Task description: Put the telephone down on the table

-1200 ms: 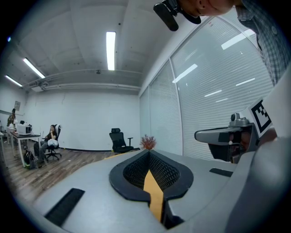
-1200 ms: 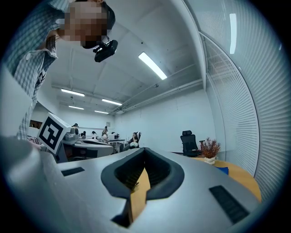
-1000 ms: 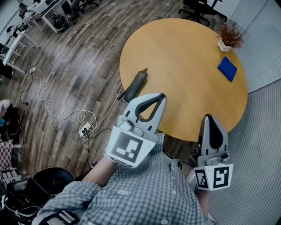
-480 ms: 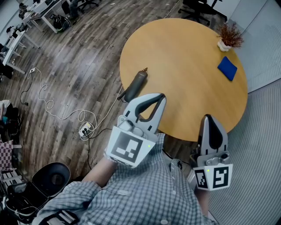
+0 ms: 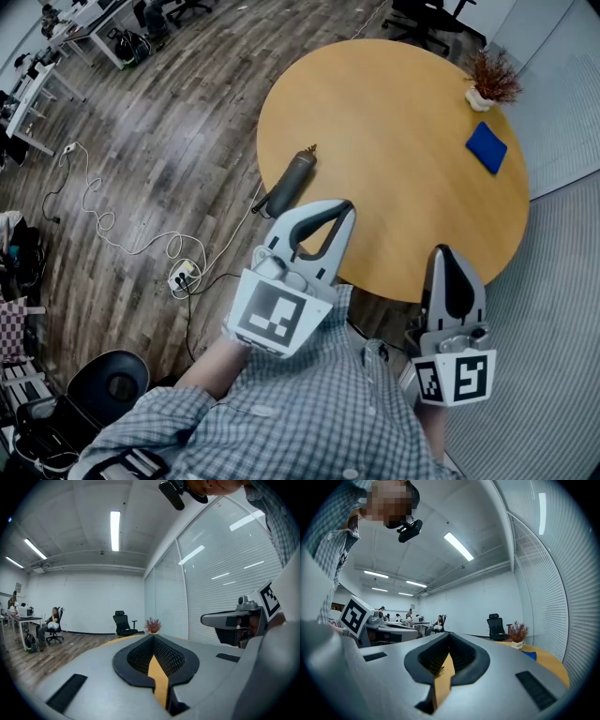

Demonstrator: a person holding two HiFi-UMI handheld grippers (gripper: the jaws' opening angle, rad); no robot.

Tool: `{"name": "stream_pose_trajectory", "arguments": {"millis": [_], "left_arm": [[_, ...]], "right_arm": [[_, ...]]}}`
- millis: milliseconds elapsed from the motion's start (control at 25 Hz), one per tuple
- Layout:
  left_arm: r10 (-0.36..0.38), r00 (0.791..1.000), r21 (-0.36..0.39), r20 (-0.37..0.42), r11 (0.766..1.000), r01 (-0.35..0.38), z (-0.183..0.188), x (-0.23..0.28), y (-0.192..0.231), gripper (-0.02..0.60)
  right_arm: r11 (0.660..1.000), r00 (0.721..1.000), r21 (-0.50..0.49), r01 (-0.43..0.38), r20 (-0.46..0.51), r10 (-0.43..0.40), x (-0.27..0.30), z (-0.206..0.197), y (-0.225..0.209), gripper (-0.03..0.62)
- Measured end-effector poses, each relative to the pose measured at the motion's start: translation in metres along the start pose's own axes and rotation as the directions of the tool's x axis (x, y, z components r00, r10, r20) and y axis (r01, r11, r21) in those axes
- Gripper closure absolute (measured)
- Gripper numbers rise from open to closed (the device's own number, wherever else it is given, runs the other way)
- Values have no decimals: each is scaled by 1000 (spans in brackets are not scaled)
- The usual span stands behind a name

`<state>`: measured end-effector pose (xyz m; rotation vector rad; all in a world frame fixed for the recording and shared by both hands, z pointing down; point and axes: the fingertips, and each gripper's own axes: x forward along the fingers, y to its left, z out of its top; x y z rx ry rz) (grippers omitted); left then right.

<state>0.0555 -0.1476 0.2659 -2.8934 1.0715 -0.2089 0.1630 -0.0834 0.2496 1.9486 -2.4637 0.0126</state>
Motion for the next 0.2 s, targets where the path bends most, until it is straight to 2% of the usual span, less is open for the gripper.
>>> {"name": "stream_pose_trajectory", "arguments": {"millis": [200], "left_arm": [[3, 1000, -1, -2, 1000, -3, -5, -1, -1, 574]], "right_arm": [[1000, 1000, 1, 2, 3, -2, -1, -4, 0, 588]]}}
